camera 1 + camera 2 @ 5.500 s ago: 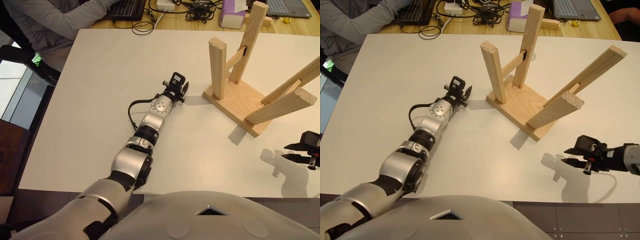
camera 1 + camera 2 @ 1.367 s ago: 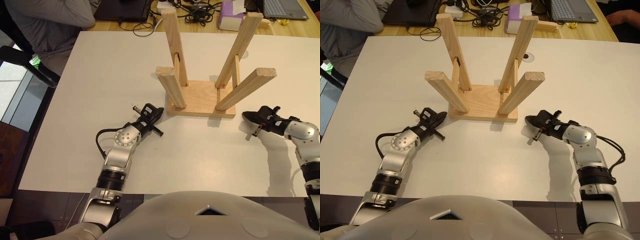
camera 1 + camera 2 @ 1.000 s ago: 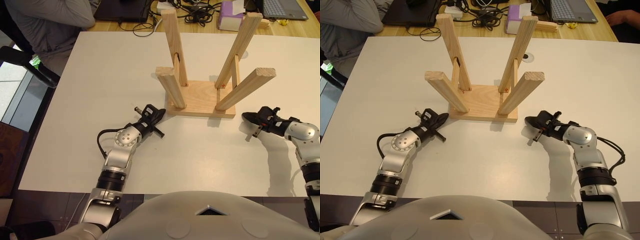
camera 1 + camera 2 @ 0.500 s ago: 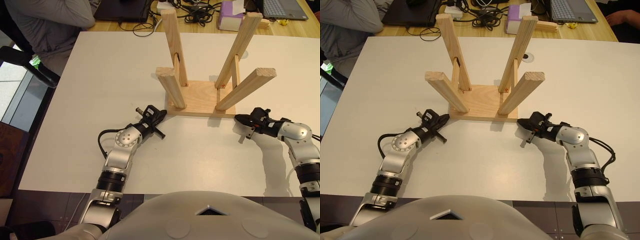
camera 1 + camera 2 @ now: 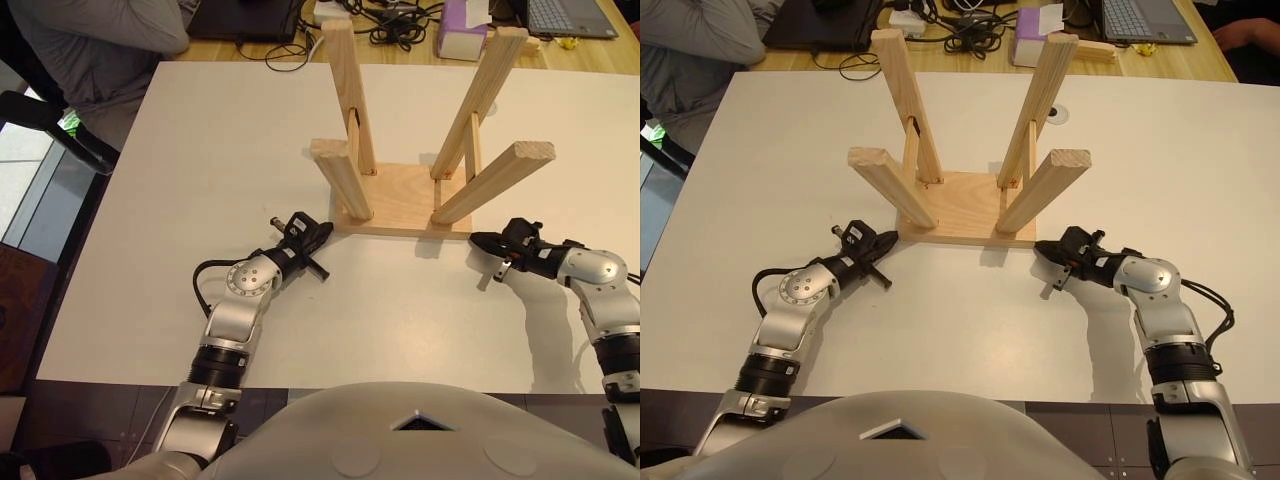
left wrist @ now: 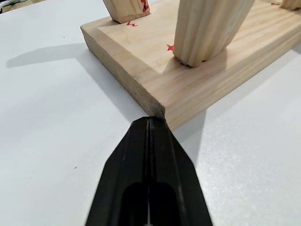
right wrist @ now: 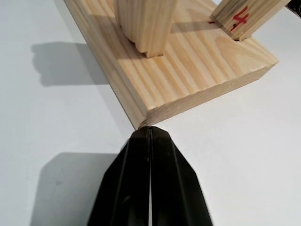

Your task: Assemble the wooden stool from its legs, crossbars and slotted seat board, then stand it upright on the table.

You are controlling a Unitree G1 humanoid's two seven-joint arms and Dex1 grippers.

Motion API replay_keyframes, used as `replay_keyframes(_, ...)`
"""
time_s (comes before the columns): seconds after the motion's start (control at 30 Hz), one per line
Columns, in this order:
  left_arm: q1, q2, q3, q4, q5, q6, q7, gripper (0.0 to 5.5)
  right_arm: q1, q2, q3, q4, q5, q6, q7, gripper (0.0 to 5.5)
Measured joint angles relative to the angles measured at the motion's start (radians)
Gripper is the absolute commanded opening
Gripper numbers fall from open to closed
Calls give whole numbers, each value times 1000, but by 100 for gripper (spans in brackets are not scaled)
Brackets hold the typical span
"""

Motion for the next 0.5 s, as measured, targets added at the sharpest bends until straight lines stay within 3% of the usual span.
replay_keyframes(0.5,12,33,8,-149,-76,121,-36,2,96,-59,-89,-209,100,152,47,0)
